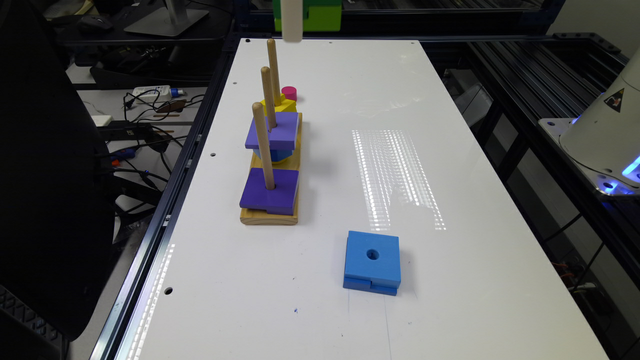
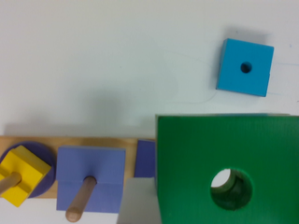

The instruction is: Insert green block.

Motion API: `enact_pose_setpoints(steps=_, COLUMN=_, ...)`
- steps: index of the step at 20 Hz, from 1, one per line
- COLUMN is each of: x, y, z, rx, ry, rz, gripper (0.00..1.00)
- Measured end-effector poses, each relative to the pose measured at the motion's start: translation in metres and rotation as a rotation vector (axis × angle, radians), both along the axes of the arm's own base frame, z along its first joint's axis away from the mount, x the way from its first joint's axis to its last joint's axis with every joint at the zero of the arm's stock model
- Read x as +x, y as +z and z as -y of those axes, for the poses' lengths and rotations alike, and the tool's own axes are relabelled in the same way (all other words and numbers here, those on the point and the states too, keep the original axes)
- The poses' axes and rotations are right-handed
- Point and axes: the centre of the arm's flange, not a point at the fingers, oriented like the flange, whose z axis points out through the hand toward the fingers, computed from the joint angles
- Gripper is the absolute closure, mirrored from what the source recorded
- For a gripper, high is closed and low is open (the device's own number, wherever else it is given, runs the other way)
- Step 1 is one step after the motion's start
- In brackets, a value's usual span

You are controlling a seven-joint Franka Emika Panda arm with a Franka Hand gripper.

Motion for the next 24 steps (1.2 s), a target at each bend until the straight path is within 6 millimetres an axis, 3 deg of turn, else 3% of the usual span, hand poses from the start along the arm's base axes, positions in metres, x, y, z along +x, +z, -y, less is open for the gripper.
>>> enact_pose_setpoints(steps=13, x=0.017, y=-0.034, z=0.003, rx=0.0, ry=0.001, rz=0.015, gripper=1.0)
enact_pose_setpoints(steps=24, x=0.025, y=-0.049, z=0.005, rx=0.0, ry=0.001, rz=0.022, gripper=1.0)
